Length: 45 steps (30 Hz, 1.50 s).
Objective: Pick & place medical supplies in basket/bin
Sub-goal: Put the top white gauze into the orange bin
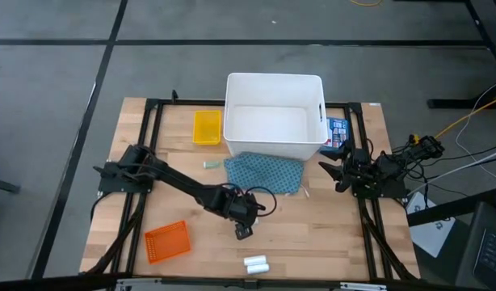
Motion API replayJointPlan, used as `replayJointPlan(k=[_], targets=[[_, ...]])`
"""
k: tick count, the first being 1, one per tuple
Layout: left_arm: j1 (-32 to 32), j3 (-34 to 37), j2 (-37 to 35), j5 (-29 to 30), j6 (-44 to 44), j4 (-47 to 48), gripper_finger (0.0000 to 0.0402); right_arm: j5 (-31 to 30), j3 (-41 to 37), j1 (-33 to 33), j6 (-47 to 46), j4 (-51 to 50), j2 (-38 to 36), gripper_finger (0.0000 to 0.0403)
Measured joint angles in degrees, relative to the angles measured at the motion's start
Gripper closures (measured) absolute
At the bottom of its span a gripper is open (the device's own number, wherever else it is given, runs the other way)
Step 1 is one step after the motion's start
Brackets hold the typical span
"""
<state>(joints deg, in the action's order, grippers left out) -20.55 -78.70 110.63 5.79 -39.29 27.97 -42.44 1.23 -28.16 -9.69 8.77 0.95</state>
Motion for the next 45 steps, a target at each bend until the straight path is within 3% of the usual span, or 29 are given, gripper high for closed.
replayJointPlan(k=[16, 24, 29, 32, 39, 45], targets=[[-1.3, -0.22, 4.18, -2.37, -5.37, 0.37, 0.0178, -0.04, 0.0, 0.0, -3.82, -2.13, 0.0, 0.0179], [-1.47, -0.13, 4.22, -4.93, -10.17, 0.84, 0.0267, -0.2, 0.0, 0.0, -3.81, -2.03, -0.01, 0.0179], [-1.49, -0.05, 4.04, -10.96, -12.83, 0.9, 0.0339, -0.2, 0.0, 0.0, -3.81, -2.03, -0.02, 0.0179], [-1.9, 0.05, 3.51, -14.68, -13.67, -0.42, 0.0361, -0.2, 0.0, 0.0, -3.81, -2.03, 0.0, 0.0179], [-1.89, 0.05, -2.29, -15.12, -13.81, -4.99, 0.0347, -0.2, 0.0, 0.0, -3.39, -2.77, 0.0, 0.0179], [-2.24, 0.04, -9.31, -14.59, -15.3, -2.46, 0.0344, -0.2, 0.0, 0.0, -3.37, -3.24, -0.02, 0.0179]])
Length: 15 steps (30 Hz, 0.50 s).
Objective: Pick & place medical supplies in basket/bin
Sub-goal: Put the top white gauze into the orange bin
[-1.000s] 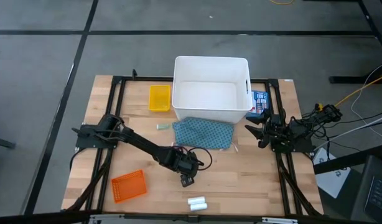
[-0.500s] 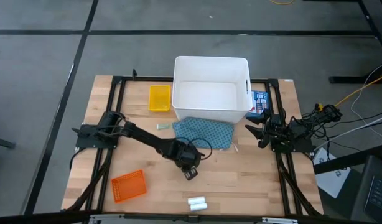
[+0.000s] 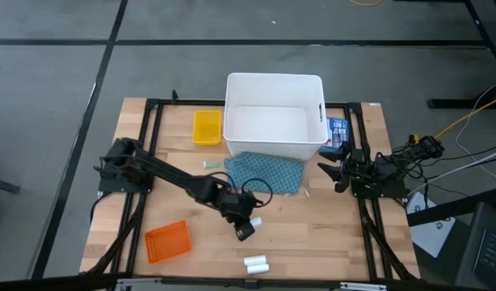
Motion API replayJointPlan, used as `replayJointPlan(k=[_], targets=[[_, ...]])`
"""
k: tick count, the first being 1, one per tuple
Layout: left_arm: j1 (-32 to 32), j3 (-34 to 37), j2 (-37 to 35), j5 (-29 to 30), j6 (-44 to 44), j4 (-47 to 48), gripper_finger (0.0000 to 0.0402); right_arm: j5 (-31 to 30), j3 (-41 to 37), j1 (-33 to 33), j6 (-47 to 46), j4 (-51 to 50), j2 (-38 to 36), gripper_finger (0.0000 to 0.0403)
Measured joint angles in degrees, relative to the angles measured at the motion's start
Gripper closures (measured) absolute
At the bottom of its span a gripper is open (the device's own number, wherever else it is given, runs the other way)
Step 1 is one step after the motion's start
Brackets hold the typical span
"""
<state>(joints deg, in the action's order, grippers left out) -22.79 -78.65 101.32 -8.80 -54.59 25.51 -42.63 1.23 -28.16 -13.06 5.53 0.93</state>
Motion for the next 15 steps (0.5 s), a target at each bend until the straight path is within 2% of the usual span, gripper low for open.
replayJointPlan(k=[6, 10, 15], targets=[[-4.81, 0.0, -7.9, -2.45, -4.48, 9.63, 0.0344, 0.02, 0.0, 0.0, -0.04, -0.06, 0.02, 0.0179], [-10.25, 0.0, -12.7, -4.85, -10.84, 15.53, 0.0343, 0.0, 0.0, 0.0, -0.02, -0.28, 0.02, 0.0179], [-17.94, -0.04, -16.12, -4.91, -20.61, 25.98, 0.0343, 0.02, 0.0, 0.0, 0.01, -1.1, 0.02, 0.0179]])
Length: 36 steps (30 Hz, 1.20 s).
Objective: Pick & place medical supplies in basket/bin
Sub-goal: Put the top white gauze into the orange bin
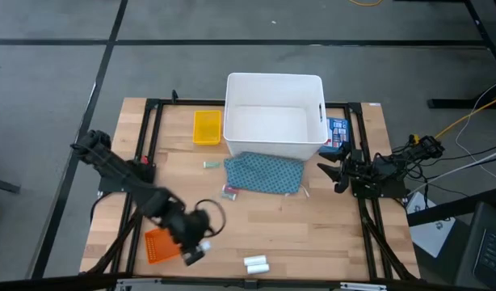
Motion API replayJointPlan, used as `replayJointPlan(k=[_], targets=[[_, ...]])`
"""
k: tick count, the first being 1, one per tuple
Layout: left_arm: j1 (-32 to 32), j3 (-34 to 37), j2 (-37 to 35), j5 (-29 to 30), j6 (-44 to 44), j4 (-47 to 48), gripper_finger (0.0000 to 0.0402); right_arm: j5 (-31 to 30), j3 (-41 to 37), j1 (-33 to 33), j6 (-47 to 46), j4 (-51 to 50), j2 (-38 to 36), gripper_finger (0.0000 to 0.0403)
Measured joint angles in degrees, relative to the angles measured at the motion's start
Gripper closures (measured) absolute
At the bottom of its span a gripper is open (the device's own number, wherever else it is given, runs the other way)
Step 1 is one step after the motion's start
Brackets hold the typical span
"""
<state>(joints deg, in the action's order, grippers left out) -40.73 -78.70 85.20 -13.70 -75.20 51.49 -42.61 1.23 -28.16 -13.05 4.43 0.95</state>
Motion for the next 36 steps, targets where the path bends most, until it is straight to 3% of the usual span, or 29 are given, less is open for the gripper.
replayJointPlan(k=[6, 17, 29, 36], targets=[[-8.5, 1.49, -0.26, 1.5, -10.61, 10.65, 0.0343, 0.0, 0.0, 0.0, -0.01, -0.79, 0.0, 0.0179], [-14.79, 11.72, -0.26, 9.33, -22.66, 1.8, 0.0338, 0.0, 0.0, 0.0, -1.26, -0.76, -0.01, 0.0179], [-15.06, 16.55, -0.26, 10.09, -25.52, 0.89, 0.0218, 0.0, 0.0, 0.0, -1.74, -0.68, 0.0, 0.0179], [-15.03, 16.54, -0.26, 9.32, -27.37, -0.58, 0.0186, 0.0, 0.0, 0.0, -1.57, -1.29, -0.01, 0.0179]])
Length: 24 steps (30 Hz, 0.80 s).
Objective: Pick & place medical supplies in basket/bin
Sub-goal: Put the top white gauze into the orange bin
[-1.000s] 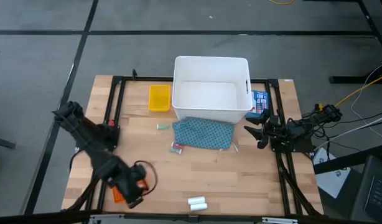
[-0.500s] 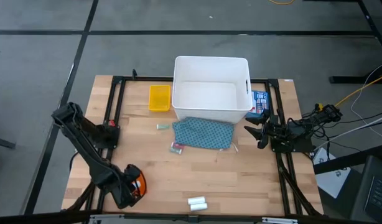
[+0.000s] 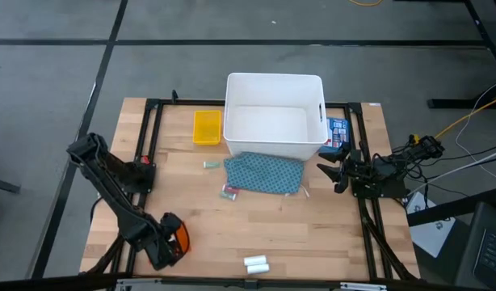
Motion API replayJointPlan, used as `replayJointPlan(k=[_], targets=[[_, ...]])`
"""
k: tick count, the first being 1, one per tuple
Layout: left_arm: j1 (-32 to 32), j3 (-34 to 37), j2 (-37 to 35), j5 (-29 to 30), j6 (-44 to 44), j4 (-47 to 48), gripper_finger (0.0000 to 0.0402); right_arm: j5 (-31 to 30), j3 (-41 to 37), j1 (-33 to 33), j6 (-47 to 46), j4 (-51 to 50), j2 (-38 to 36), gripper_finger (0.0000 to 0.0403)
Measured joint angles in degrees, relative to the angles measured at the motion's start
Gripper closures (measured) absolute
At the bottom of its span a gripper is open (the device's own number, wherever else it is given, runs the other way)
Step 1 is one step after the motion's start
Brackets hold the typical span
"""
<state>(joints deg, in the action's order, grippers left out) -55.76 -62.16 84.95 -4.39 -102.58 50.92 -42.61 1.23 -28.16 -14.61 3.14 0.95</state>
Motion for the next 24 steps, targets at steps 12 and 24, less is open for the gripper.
replayJointPlan(k=[12, 24], targets=[[8.83, -8.1, -0.97, 21.58, 10.69, -7.17, 0.0189, 0.02, 0.0, 0.0, -2.92, -0.02, 0.01, 0.0179], [25.32, -8.51, 8.38, 9.38, 41.42, -30.63, 0.019, 0.11, 0.0, 0.0, -13.12, -0.02, 0.0, 0.0179]])
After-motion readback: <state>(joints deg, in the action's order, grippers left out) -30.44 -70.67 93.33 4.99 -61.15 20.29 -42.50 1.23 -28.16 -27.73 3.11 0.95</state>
